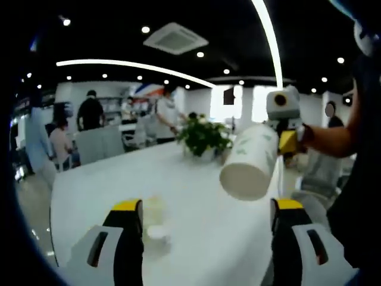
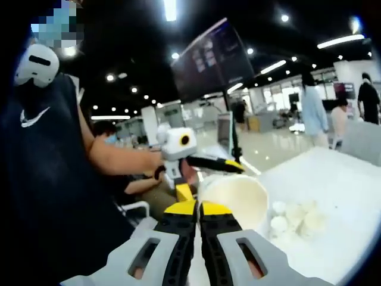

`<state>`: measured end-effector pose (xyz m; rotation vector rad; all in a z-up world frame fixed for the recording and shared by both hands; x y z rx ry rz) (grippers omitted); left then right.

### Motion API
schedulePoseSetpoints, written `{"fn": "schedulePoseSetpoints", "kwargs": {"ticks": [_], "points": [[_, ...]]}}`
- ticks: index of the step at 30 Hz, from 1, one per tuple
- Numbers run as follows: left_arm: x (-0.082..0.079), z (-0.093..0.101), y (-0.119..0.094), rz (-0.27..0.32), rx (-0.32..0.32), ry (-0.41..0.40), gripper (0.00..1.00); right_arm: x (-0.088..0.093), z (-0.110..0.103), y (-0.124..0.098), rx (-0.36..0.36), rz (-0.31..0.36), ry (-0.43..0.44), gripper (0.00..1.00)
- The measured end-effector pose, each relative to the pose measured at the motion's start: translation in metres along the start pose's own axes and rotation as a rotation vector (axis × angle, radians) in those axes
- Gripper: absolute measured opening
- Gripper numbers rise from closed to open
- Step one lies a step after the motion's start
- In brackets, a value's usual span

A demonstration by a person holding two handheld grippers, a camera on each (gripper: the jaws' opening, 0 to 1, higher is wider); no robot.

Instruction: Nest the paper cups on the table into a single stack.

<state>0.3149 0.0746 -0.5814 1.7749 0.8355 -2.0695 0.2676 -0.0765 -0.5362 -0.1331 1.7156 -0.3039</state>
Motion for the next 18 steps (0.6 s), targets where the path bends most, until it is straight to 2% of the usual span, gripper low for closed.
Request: {"fn": "schedulePoseSetpoints", "kwargs": {"ticks": [1, 3, 5, 9, 12, 16, 18], "points": [[0.003, -0.003, -0.001, -0.011, -0.022, 0.012, 0.96, 0.001, 0.001, 0.000, 0.006, -0.023, -0.005, 0.00], [0.011, -0.019, -0.007, -0.064, -0.155, 0.060, 0.98, -0.002, 0.004, 0.001, 0.024, -0.054, -0.017, 0.00], [0.017, -0.025, -0.010, -0.083, -0.198, 0.043, 0.98, -0.005, 0.008, 0.002, 0.047, -0.078, -0.021, 0.00], [0.020, -0.029, -0.014, -0.074, -0.224, 0.019, 0.98, -0.006, 0.016, 0.002, 0.098, -0.184, -0.056, 0.00], [0.022, -0.027, -0.017, -0.083, -0.232, 0.023, 0.98, -0.007, 0.016, 0.003, 0.109, -0.225, -0.075, 0.00], [0.028, -0.028, -0.020, -0.094, -0.235, 0.012, 0.98, -0.004, 0.020, 0.001, 0.134, -0.349, -0.131, 0.00], [0.030, -0.028, -0.021, -0.096, -0.237, 0.010, 0.98, -0.003, 0.025, -0.001, 0.156, -0.426, -0.187, 0.00]]}}
Point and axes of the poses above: the point that each gripper's makers call its tool centre point, and the gripper's own axes: y roughly forward along the fingers, z roughly to its right, x roughly out of its underside, the point moved 4 cm from there along -y, roughly backward along the fingers, and after that the axes turned 3 degrees about -y, right-handed, at the moved point
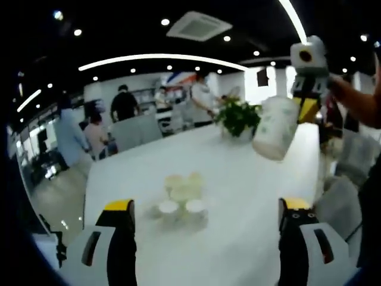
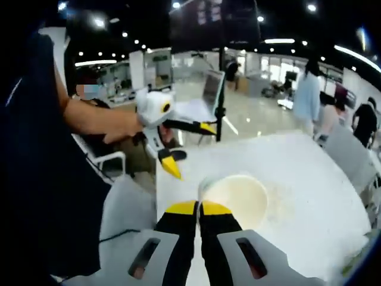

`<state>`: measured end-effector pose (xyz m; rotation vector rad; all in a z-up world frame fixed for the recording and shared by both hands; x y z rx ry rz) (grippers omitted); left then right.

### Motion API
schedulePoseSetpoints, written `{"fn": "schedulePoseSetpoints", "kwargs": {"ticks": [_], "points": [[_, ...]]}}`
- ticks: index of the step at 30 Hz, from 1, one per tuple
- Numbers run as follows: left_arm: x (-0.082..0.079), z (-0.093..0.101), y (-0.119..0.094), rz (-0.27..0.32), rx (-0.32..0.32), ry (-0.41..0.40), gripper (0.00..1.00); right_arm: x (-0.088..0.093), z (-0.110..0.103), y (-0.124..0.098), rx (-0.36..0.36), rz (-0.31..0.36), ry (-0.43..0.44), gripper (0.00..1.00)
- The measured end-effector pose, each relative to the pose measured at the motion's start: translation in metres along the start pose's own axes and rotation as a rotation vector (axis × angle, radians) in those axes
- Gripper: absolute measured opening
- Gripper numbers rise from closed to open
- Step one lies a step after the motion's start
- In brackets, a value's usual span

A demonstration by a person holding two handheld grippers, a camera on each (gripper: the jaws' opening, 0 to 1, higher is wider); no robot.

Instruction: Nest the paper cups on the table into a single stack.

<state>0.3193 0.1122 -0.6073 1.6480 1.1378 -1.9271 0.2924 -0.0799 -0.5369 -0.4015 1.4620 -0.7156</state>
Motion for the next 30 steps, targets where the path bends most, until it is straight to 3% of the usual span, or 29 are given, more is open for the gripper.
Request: {"fn": "schedulePoseSetpoints", "kwargs": {"ticks": [3, 10, 16, 23, 30], "points": [[0.005, 0.001, 0.000, -0.011, 0.003, -0.015, 0.98, 0.002, 0.005, -0.001, 0.029, -0.098, -0.065, 0.00], [0.009, 0.007, 0.003, -0.013, -0.008, -0.030, 0.98, 0.008, 0.006, -0.004, 0.006, -0.349, -0.135, 0.00], [0.012, 0.011, 0.000, -0.027, -0.009, -0.027, 0.98, 0.016, 0.000, -0.001, -0.040, -0.478, -0.153, 0.00], [0.011, 0.002, -0.008, -0.009, -0.046, -0.089, 0.98, 0.016, 0.001, 0.010, -0.040, -0.542, -0.154, 0.00], [0.017, -0.009, -0.016, -0.048, -0.081, -0.080, 0.98, 0.016, 0.006, 0.018, -0.043, -0.582, -0.189, 0.00]]}}
Point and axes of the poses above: the point that each gripper's makers call its tool centre point, and the gripper's own axes: y roughly forward along the fingers, z roughly to its right, x roughly out of its underside, the point moved 4 cm from there along -y, roughly backward along the fingers, and after that the axes turned 3 degrees about -y, right-handed, at the moved point
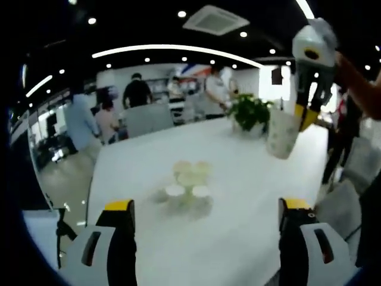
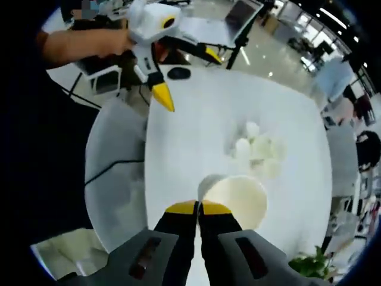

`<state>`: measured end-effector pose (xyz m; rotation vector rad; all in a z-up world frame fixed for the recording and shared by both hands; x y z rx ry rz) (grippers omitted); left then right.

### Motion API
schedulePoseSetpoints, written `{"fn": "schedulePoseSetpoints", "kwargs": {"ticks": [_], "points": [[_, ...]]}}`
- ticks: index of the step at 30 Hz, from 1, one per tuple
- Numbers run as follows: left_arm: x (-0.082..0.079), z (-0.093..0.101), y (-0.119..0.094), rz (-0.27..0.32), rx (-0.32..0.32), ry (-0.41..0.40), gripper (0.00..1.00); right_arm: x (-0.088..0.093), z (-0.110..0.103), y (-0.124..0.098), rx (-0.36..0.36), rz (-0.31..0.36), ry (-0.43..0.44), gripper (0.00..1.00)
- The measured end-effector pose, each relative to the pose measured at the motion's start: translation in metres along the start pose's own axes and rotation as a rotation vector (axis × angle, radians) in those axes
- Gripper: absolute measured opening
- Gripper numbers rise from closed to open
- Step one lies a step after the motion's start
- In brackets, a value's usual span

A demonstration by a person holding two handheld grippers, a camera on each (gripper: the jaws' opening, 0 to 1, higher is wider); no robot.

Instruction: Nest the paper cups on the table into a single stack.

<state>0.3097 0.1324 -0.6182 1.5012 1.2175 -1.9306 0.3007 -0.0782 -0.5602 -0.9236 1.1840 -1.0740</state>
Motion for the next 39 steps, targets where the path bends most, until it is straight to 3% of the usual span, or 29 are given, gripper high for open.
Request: {"fn": "schedulePoseSetpoints", "kwargs": {"ticks": [10, 39], "points": [[0.004, -0.004, -0.002, -0.004, -0.008, -0.003, 0.98, -0.001, 0.001, 0.008, -0.008, -0.012, -0.010, 0.00], [0.013, -0.007, 0.003, -0.008, -0.008, 0.000, 0.98, 0.013, -0.013, 0.074, -0.020, -0.066, -0.003, 0.00]]}}
Point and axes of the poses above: the point that each gripper's makers call its tool centre point, and the gripper's own axes: y roughly forward along the fingers, z roughly to its right, x roughly out of its underside, the point moved 4 cm from there along -y, roughly backward along the fingers, and after that the axes turned 3 degrees about -y, right-handed, at the moved point
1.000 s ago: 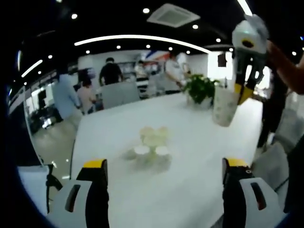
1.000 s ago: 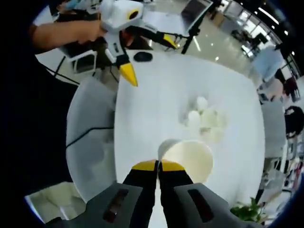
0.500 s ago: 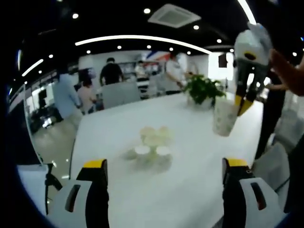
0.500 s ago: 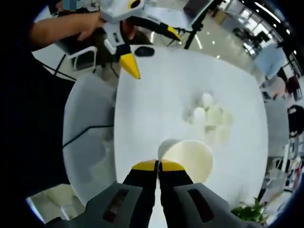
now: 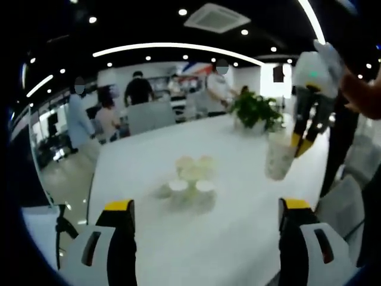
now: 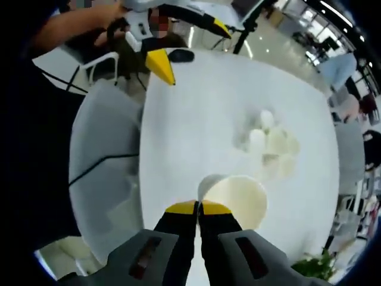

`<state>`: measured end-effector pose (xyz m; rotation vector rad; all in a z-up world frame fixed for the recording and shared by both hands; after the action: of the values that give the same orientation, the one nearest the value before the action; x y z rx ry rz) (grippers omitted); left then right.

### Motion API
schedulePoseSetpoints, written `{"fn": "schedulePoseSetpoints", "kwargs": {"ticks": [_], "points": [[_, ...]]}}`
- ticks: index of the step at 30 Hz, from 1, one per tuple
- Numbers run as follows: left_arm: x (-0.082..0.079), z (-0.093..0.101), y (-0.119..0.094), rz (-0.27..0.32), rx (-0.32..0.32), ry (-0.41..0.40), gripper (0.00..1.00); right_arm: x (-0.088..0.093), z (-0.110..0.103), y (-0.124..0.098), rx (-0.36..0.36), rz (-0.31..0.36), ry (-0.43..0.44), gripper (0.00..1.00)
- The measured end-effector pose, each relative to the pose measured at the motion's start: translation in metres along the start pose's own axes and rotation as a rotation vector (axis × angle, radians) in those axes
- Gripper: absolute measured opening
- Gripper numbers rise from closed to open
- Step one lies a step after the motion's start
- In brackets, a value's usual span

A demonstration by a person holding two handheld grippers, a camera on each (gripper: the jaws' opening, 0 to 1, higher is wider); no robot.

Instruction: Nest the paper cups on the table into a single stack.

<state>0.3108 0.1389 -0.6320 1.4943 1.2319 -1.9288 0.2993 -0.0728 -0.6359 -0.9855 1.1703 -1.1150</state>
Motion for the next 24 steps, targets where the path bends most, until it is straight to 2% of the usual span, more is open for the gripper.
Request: {"fn": "schedulePoseSetpoints", "kwargs": {"ticks": [11, 20, 24], "points": [[0.010, 0.001, -0.002, -0.006, -0.002, 0.004, 0.98, 0.001, -0.005, 0.021, -0.013, -0.002, 0.021, 0.00], [0.015, 0.000, -0.002, -0.010, 0.039, 0.020, 0.98, 0.004, -0.009, 0.045, -0.007, -0.022, 0.031, 0.00], [0.025, -0.003, -0.004, -0.017, 0.054, 0.040, 0.98, 0.005, -0.010, 0.056, -0.001, -0.023, 0.048, 0.00]]}}
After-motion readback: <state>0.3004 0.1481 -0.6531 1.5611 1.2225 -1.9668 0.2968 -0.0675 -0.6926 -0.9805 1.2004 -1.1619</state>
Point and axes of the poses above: the point that each gripper's makers call its tool centre point, and the gripper's own axes: y roughly forward along the fingers, z roughly to its right, x roughly out of its underside, the point moved 4 cm from there along -y, roughly backward along the fingers, and after that the axes turned 3 degrees about -y, right-handed, at the moved point
